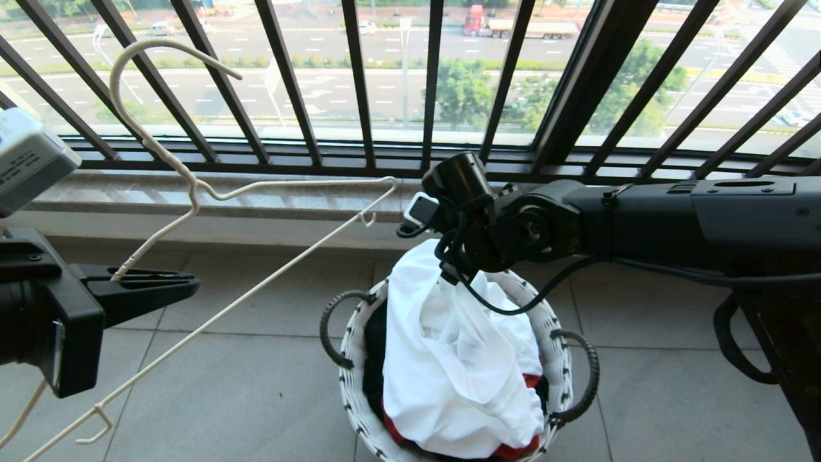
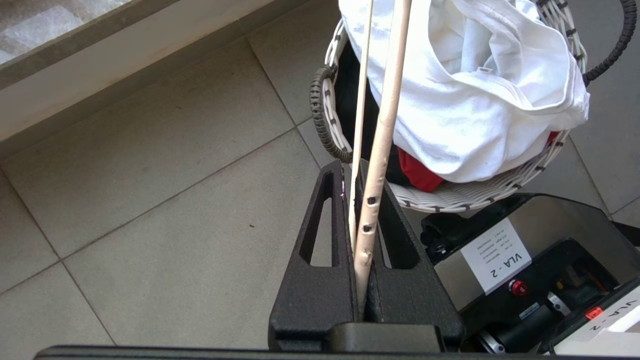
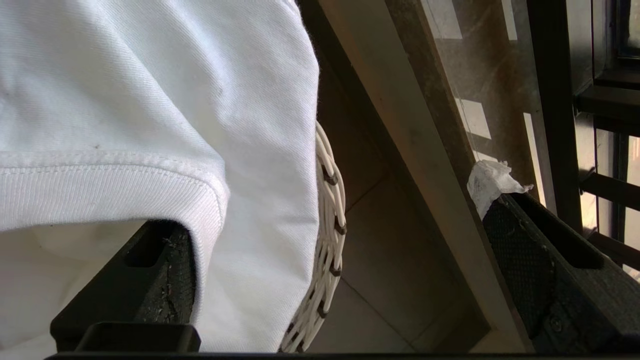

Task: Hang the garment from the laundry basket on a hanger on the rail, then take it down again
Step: Pick up clothes from the basket

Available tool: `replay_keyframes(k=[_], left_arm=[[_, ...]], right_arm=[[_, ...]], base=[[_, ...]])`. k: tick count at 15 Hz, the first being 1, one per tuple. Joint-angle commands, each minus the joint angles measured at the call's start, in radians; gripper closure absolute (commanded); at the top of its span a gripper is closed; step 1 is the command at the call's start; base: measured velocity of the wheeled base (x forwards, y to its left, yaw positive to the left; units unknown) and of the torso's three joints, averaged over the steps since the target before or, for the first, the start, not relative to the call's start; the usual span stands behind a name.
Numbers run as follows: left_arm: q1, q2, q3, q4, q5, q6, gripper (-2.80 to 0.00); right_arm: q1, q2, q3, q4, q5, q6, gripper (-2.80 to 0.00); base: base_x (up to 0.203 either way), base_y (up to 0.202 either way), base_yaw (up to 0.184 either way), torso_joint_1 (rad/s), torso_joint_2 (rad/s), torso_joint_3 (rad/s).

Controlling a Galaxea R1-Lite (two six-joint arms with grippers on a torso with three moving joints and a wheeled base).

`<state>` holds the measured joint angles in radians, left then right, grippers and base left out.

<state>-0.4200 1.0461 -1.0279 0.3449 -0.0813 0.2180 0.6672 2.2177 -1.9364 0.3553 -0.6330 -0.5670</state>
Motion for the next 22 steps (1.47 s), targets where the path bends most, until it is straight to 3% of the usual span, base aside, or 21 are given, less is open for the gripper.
replay_keyframes(k=[1, 2, 3, 10, 13, 16, 19, 22], left_arm=[[0.0, 0.002, 0.0, 0.002, 0.0, 0.001, 0.0], [0.0, 0.002, 0.0, 0.0, 0.001, 0.001, 0.0], [0.0, 0.002, 0.002, 0.0, 0.002, 0.001, 0.0], [0.0, 0.002, 0.001, 0.001, 0.0, 0.001, 0.0], [-0.004, -0.009, 0.004, 0.022, 0.0, 0.005, 0.0], [-0.035, -0.032, -0.01, 0.108, 0.001, 0.033, 0.0], [-0.041, -0.055, -0.045, 0.198, 0.003, 0.044, 0.0], [-0.078, -0.093, -0.061, 0.322, -0.001, 0.144, 0.0]], right_arm=[[0.0, 0.005, 0.0, -0.021, 0.005, -0.001, -2.8], [0.0, 0.007, 0.005, -0.03, 0.015, 0.003, -2.8], [0.0, 0.008, 0.007, -0.03, 0.016, 0.006, 0.0], [0.0, 0.003, 0.011, -0.033, 0.044, 0.024, 0.0], [0.0, -0.028, 0.012, -0.033, 0.094, 0.058, 0.0], [-0.001, -0.052, 0.013, -0.032, 0.177, 0.143, 0.0], [0.0, -0.081, 0.013, -0.032, 0.184, 0.185, 0.0], [0.001, -0.095, 0.011, -0.035, 0.203, 0.203, 0.0]], base=[[0.0, 0.0, 0.0, 0.0, 0.0, 0.0], [0.0, 0.0, 0.0, 0.0, 0.0, 0.0], [0.0, 0.0, 0.0, 0.0, 0.0, 0.0], [0.0, 0.0, 0.0, 0.0, 0.0, 0.0], [0.0, 0.0, 0.0, 0.0, 0.0, 0.0], [0.0, 0.0, 0.0, 0.0, 0.0, 0.0], [0.0, 0.0, 0.0, 0.0, 0.0, 0.0], [0.0, 0.0, 0.0, 0.0, 0.0, 0.0]])
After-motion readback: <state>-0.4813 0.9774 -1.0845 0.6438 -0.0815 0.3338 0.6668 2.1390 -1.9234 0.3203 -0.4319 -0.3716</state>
